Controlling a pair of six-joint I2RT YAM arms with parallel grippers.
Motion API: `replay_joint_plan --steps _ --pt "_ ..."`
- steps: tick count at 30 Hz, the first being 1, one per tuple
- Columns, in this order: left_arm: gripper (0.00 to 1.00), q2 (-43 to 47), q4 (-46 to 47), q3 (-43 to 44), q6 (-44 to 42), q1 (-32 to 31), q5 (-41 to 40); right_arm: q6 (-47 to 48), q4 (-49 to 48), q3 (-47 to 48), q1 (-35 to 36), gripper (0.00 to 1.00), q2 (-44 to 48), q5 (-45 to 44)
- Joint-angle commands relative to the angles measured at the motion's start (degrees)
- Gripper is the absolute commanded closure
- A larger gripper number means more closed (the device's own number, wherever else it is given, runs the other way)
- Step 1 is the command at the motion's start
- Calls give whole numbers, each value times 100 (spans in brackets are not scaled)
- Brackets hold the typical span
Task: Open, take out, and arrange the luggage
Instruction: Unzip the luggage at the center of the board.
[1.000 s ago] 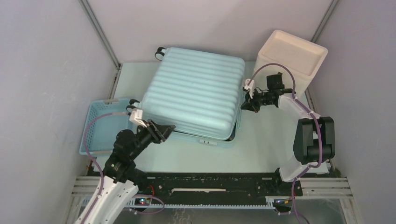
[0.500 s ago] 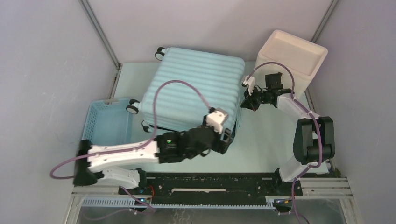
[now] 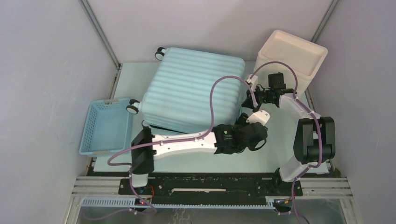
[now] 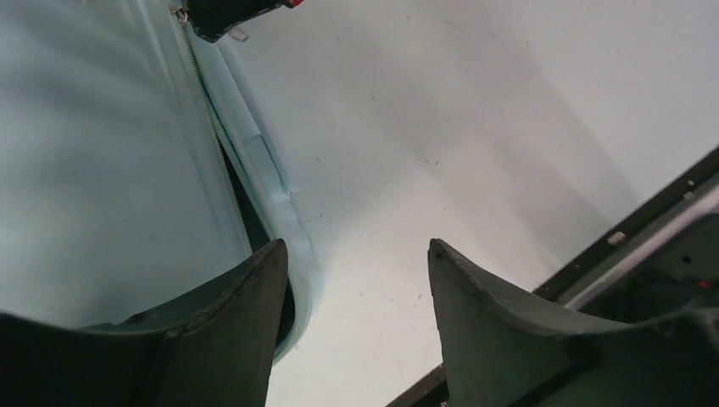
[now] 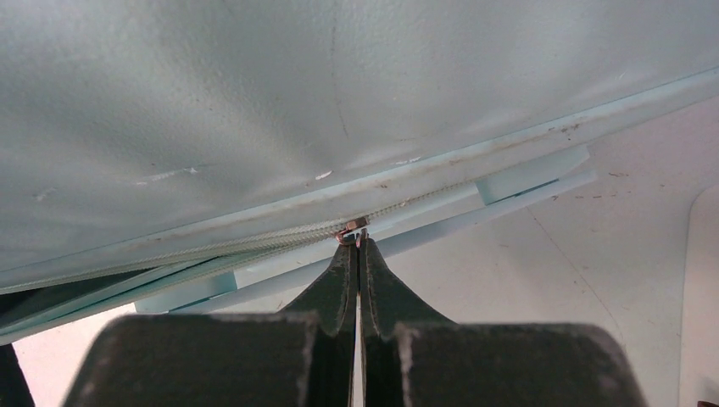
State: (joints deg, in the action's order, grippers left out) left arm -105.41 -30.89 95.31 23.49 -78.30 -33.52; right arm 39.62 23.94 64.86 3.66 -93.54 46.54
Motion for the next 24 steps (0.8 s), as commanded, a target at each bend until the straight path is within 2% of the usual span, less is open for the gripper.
replay_joint_plan --steps 1,15,17,19,22,23,24 --pt "34 -484 -442 658 23 21 -461 -49 -296 7 -170 100 44 -104" --pt "46 -1208 -962 673 213 191 -1072 -64 -276 9 -242 100 -11 -23" --pt "54 -1239 -960 605 217 187 -1054 -59 -268 9 -239 100 -15 -23" --pt "66 -1278 -960 546 198 192 -977 -44 -254 9 -243 100 -14 -31" --pt "93 -1249 -992 413 174 187 -812 15 -234 3 -254 100 14 -38" --pt "99 -1205 -1004 333 137 178 -761 63 -205 7 -268 100 38 -51" --pt "100 -1131 -999 220 88 147 -719 121 -187 6 -277 100 59 -69"
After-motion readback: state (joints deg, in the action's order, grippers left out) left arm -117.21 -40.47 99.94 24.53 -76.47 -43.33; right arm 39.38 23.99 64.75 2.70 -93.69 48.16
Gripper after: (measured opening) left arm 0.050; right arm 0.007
